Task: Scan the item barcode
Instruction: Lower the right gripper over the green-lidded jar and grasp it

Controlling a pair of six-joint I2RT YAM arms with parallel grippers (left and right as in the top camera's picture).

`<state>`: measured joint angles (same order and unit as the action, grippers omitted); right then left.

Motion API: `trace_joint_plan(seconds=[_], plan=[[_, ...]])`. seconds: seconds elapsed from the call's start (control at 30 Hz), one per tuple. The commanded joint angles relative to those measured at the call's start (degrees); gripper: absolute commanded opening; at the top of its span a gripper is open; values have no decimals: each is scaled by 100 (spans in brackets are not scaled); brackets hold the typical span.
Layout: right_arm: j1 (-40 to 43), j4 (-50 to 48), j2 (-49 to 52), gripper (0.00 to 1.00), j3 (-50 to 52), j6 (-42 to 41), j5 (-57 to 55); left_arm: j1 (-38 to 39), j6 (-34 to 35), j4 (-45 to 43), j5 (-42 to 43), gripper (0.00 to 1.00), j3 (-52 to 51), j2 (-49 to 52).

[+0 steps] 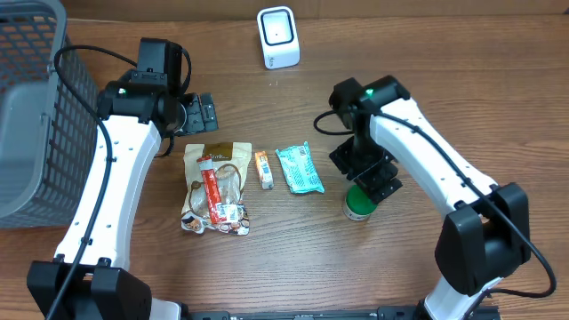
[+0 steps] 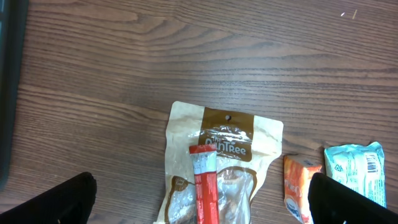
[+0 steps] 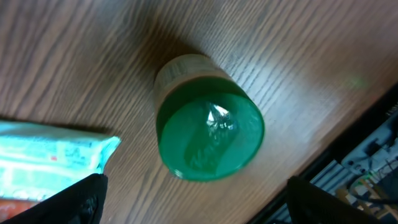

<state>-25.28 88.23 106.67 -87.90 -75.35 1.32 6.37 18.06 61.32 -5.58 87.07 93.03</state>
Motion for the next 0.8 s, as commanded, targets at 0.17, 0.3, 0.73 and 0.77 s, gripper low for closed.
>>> trace_joint_plan(seconds=[0.17, 0.3, 0.73, 0.77], plan=[[-17, -535, 4, 93, 748, -160, 109, 39, 79, -7, 28, 100, 105, 31], [-17, -826, 4, 92, 964, -151, 149, 39, 79, -7, 31, 100, 105, 31], [-11, -977, 4, 87, 990, -133, 133, 39, 79, -7, 28, 100, 105, 31], [-11, -975, 4, 86, 990, -131, 133, 39, 79, -7, 28, 100, 105, 31]])
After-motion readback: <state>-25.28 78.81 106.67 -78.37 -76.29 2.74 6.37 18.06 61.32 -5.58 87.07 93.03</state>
